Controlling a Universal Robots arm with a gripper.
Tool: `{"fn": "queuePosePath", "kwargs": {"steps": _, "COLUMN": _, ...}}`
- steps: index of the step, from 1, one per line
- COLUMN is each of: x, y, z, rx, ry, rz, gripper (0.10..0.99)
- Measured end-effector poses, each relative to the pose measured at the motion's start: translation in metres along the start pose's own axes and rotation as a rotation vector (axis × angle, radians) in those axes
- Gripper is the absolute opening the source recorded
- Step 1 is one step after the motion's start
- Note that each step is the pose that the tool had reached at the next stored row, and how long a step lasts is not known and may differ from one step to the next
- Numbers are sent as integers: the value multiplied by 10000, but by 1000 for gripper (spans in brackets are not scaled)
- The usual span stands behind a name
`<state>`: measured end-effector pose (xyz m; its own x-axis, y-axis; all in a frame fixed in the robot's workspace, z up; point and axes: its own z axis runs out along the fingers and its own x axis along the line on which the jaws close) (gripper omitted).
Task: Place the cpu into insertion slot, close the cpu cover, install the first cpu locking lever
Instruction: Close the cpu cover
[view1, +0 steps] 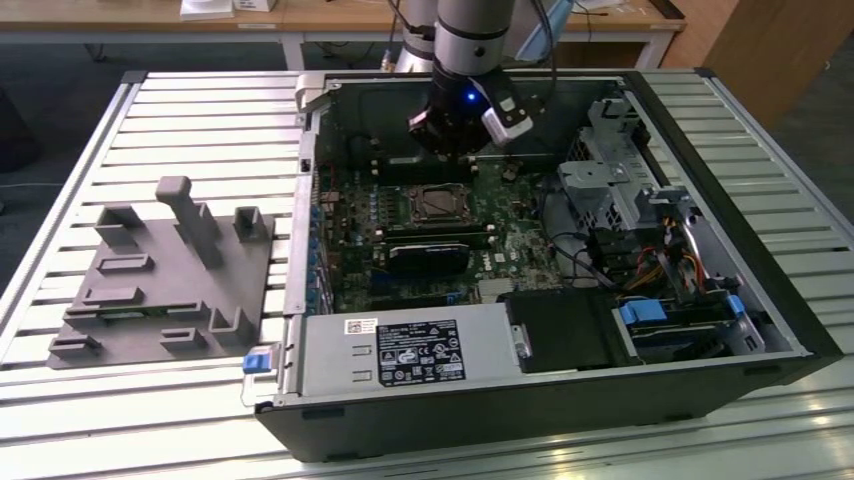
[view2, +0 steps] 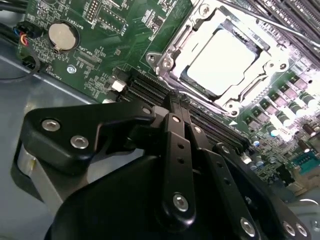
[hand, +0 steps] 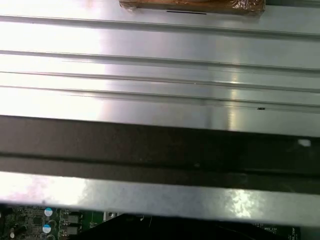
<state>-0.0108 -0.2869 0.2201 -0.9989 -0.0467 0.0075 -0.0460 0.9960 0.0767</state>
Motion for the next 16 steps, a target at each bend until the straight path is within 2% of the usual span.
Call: {"fn": "queuePosePath", "kwargs": {"steps": 16, "x": 4, "y": -83, "z": -7, "rx": 1, "ry": 1, "rz": 0, "gripper": 106}}
